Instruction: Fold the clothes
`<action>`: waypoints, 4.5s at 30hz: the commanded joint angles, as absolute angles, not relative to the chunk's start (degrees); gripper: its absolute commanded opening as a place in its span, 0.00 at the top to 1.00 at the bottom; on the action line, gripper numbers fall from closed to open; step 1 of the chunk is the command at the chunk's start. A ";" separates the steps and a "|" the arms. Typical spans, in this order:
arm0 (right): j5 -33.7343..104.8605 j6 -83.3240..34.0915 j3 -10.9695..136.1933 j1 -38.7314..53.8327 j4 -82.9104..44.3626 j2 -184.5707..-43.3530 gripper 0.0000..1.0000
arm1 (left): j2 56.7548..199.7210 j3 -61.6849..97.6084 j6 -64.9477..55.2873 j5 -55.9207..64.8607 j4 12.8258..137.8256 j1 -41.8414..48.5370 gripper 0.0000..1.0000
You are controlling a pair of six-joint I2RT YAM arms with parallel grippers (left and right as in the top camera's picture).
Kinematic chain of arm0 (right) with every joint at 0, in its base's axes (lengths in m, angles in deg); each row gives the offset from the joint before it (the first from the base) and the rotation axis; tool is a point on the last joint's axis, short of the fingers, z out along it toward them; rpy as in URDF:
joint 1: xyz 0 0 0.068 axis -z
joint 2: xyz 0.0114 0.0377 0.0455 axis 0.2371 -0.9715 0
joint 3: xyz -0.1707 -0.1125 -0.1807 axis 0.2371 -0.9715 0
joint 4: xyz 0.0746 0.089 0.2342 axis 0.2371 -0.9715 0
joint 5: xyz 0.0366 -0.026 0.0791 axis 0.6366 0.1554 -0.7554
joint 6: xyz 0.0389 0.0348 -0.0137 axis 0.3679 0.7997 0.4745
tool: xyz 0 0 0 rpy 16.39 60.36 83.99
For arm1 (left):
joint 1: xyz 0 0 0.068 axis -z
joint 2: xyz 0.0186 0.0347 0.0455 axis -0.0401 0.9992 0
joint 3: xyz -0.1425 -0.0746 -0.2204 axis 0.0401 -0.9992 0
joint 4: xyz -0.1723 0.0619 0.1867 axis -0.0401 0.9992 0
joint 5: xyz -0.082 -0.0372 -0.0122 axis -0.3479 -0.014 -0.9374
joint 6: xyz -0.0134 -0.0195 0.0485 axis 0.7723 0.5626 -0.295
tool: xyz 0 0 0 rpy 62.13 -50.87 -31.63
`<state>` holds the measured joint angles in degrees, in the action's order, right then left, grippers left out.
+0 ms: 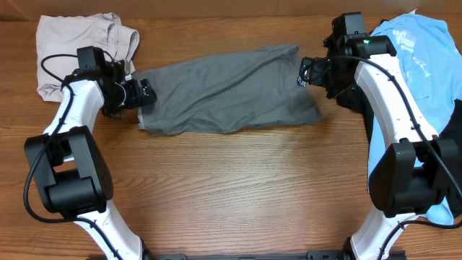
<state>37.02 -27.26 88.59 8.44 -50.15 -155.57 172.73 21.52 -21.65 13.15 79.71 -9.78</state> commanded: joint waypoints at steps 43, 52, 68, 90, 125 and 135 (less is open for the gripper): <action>23.12 -27.81 90.34 8.48 -45.62 -154.41 0.96 | 186.63 22.64 -17.32 -1.08 78.05 -7.53 0.96; 16.97 -20.68 83.08 7.85 -38.93 -154.52 0.96 | 169.47 24.21 -20.34 6.02 84.69 -7.44 0.96; 14.59 -1.71 65.66 2.32 -15.94 -157.27 0.96 | 161.65 32.54 -23.38 7.25 90.44 -5.93 0.96; 19.55 11.27 65.66 -9.20 -10.04 -165.42 0.96 | 161.69 53.41 -29.01 16.23 105.83 -5.43 0.96; 13.11 6.79 69.40 -6.91 -6.28 -163.02 0.96 | 181.58 53.33 -23.22 24.62 100.82 19.21 0.96; 5.67 6.40 76.04 8.24 -6.74 -147.06 0.96 | 181.58 53.33 -22.83 23.00 99.42 21.04 0.89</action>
